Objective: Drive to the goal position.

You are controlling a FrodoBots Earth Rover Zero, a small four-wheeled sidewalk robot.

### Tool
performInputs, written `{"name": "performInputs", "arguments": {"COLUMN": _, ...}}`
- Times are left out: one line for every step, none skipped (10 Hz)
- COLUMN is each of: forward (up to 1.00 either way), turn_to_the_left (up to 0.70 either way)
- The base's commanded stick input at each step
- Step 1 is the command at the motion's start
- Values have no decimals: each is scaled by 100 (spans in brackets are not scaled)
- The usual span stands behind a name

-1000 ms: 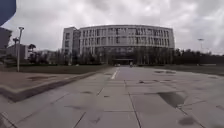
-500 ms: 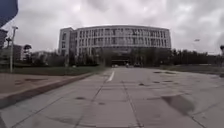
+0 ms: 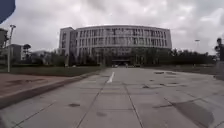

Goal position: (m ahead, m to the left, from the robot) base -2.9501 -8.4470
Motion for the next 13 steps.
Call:
{"name": "performInputs", "arguments": {"forward": 70, "turn_to_the_left": 0}}
{"name": "performInputs", "arguments": {"forward": 70, "turn_to_the_left": 0}}
{"name": "performInputs", "arguments": {"forward": 70, "turn_to_the_left": -2}}
{"name": "performInputs", "arguments": {"forward": 70, "turn_to_the_left": -19}}
{"name": "performInputs", "arguments": {"forward": 70, "turn_to_the_left": -35}}
{"name": "performInputs", "arguments": {"forward": 70, "turn_to_the_left": -35}}
{"name": "performInputs", "arguments": {"forward": 70, "turn_to_the_left": -35}}
{"name": "performInputs", "arguments": {"forward": 70, "turn_to_the_left": -35}}
{"name": "performInputs", "arguments": {"forward": 70, "turn_to_the_left": -35}}
{"name": "performInputs", "arguments": {"forward": 70, "turn_to_the_left": -31}}
{"name": "performInputs", "arguments": {"forward": 70, "turn_to_the_left": -16}}
{"name": "performInputs", "arguments": {"forward": 70, "turn_to_the_left": 0}}
{"name": "performInputs", "arguments": {"forward": 70, "turn_to_the_left": 0}}
